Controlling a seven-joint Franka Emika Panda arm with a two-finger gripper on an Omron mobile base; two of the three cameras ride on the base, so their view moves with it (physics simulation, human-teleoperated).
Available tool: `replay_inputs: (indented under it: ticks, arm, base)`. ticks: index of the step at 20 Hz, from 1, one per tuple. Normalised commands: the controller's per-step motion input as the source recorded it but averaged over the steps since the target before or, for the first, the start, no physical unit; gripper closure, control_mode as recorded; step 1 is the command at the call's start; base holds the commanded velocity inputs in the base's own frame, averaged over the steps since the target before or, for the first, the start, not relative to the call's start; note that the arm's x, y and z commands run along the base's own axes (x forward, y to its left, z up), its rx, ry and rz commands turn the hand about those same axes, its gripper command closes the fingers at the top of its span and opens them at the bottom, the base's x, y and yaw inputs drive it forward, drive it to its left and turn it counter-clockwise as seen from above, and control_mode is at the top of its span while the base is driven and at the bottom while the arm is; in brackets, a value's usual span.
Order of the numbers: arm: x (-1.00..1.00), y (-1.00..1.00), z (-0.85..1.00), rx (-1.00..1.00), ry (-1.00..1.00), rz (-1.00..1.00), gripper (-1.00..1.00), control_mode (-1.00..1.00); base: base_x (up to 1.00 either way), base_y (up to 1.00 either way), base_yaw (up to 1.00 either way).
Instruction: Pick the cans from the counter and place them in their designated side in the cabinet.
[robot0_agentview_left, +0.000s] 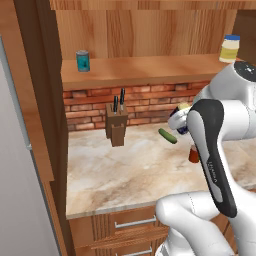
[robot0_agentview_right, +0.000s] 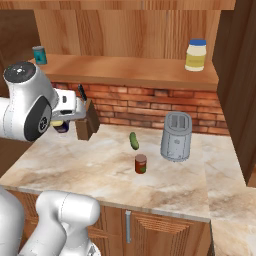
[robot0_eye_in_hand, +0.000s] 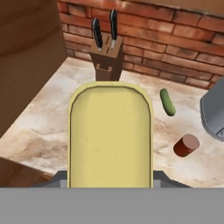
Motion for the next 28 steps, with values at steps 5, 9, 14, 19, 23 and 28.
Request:
replay_inputs:
  ticks: [5,9,14,19,23,28]
  arm:
    - [0.1,0.15,0.19,0.0,-0.07,0.0,1.0,-1.0]
    - [0.12,0.15,0.19,0.0,-0.09,0.0,1.0,-1.0]
    - [0.15,0.07,0.22,0.0,-0.06,0.02,1.0,-1.0]
    - [0.16,0.05,0.26,0.01,-0.04,0.03,1.0,-1.0]
    - [0.19,0.04,0.25,0.02,-0.02,0.05,1.0,-1.0]
    - [0.21,0.07,0.24,0.03,-0.01,0.05,1.0,-1.0]
  base:
    - [0.0,0.0,0.0]
    - [0.0,0.0,0.0]
    - [0.0,0.0,0.0]
    - [0.0,0.0,0.0]
    - [0.0,0.0,0.0]
    - [0.0,0.0,0.0]
